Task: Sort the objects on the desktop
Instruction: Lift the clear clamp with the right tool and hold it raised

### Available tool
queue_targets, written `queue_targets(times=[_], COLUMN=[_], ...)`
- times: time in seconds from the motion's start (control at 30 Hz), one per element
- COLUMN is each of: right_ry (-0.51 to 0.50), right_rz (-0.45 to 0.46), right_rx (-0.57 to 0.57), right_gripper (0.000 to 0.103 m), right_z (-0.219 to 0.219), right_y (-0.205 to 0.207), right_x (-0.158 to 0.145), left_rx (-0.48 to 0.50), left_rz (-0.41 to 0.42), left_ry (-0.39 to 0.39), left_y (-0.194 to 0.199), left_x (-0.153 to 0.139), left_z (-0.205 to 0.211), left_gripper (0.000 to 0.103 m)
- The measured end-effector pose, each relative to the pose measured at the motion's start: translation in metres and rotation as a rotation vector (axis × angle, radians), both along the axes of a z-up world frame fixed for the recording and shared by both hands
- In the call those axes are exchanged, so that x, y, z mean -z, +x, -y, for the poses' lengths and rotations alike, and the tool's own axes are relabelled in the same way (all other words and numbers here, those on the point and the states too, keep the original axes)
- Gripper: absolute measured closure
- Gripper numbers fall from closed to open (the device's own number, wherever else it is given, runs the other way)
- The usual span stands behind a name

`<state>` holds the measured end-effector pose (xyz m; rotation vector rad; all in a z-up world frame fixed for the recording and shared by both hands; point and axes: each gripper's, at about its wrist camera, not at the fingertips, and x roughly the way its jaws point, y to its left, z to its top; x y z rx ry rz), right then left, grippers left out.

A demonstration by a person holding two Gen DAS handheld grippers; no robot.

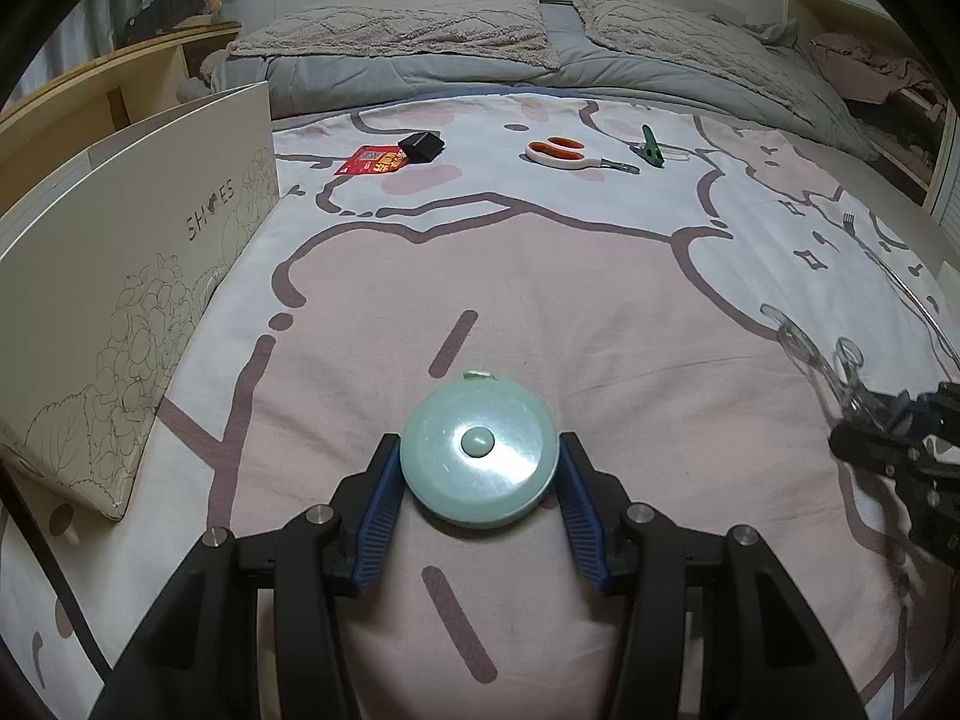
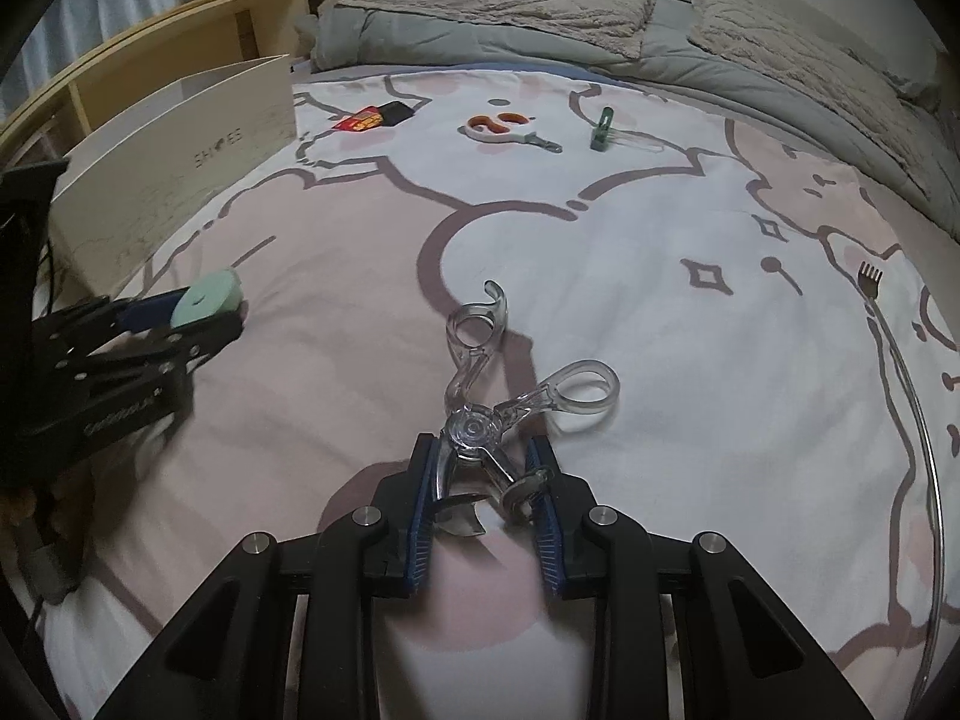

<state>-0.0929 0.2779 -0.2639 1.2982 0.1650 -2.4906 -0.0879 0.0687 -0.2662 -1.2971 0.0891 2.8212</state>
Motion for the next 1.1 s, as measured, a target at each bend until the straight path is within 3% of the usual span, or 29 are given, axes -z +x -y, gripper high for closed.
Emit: queue_targets(times=[0.43,0.6,0.87,1.1], right_ry=[-0.027,-0.041,-0.087,-0.063], right_rz=[0.018,0.018,-0.003,-0.027], right_rx=[0.052,0.064,0.074,0.073], right_gripper=[0.071,0.059,0.059,0.059], right_z=[-0.001,0.0,-0.004,0.0], right_y=[-0.01,-0.017,-0.016,-0.014], right_x=[-0.001,0.0,0.002,0.003], left_rx=[0.0,0.001,-0.001,-0.001], left_rz=[0.0,0.0,0.007,0.011], left_ry=[0.0,-0.002,0.018,0.028], left_y=[0.0,0.0,0.0,0.001], left_x=[0.0,0.0,0.001,0.002], left_z=[0.0,0.0,0.003,0.005], left_gripper=[0.053,0.053,0.051,0.05])
